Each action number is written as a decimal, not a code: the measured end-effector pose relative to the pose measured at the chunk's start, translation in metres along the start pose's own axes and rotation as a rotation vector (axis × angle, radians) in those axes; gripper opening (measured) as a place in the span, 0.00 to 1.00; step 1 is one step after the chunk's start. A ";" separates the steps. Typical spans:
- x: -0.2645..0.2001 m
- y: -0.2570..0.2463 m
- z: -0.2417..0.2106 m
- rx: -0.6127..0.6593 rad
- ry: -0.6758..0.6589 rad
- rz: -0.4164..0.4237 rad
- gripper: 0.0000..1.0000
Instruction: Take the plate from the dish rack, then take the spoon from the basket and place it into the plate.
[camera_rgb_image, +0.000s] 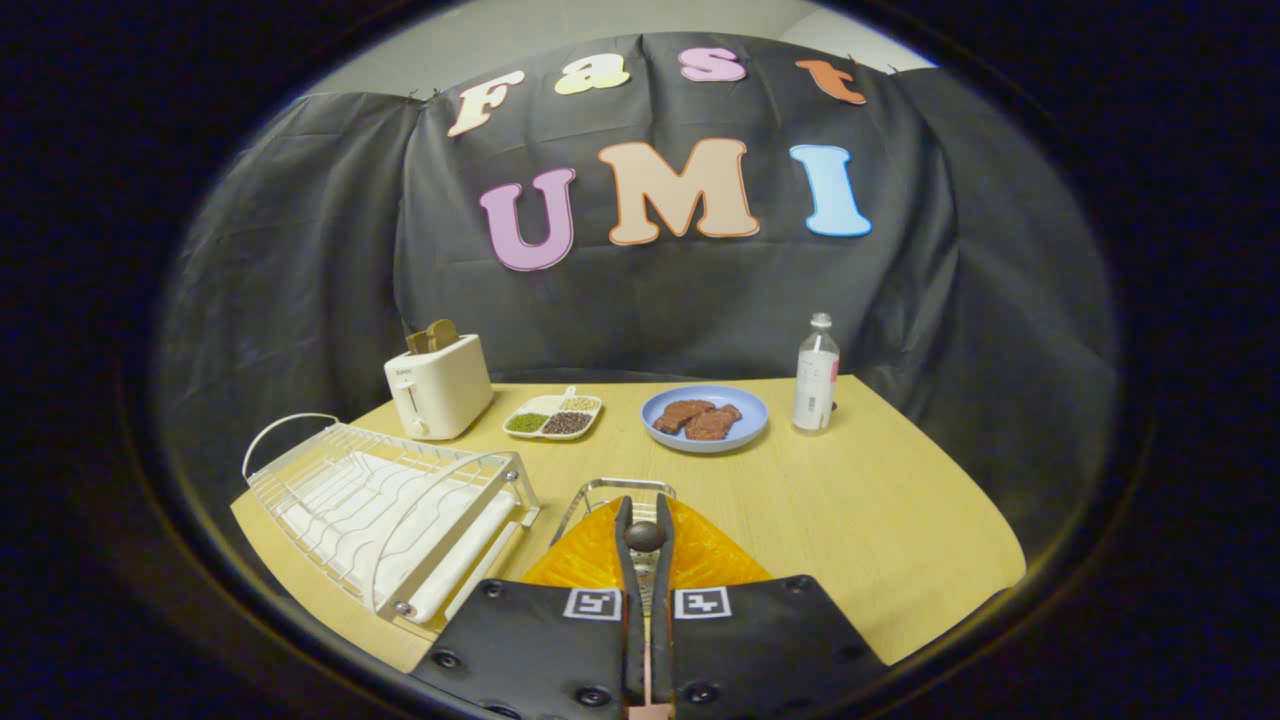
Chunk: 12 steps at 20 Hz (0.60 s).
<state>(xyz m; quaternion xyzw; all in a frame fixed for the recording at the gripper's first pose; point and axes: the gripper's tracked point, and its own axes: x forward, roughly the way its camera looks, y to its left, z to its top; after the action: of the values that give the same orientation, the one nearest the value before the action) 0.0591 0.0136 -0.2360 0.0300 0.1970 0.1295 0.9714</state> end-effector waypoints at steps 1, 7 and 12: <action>-0.005 0.000 0.007 -0.007 0.000 0.001 0.05; -0.048 0.001 0.045 -0.018 -0.030 -0.015 0.05; -0.085 0.006 0.061 0.012 -0.045 -0.025 0.05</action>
<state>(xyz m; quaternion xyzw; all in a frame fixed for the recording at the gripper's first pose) 0.0062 -0.0031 -0.1478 0.0363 0.1760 0.1154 0.9769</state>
